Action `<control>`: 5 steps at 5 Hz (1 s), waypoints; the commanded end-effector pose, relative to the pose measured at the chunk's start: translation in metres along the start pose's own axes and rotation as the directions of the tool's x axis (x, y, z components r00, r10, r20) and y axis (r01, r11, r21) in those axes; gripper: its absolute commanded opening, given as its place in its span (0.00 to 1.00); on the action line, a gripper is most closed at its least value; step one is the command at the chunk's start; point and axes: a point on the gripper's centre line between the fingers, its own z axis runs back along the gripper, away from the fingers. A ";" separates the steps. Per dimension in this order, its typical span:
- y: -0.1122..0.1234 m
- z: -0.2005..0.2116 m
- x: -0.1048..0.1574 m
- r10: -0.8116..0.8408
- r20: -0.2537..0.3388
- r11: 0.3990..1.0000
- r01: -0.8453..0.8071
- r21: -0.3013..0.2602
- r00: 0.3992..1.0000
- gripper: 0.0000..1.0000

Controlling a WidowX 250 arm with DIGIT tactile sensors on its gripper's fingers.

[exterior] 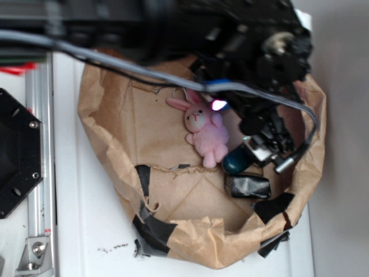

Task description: Grab the plastic pickle.

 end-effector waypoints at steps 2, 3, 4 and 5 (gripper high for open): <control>-0.026 -0.064 -0.046 -0.128 -0.162 0.989 0.138 0.051 0.978 0.00; -0.016 -0.058 -0.054 -0.171 -0.169 0.982 0.182 0.055 0.971 0.00; -0.006 -0.029 -0.047 -0.265 -0.113 0.960 0.274 0.066 0.958 0.00; 0.008 0.025 -0.031 -0.375 0.073 0.924 0.366 0.114 0.924 0.00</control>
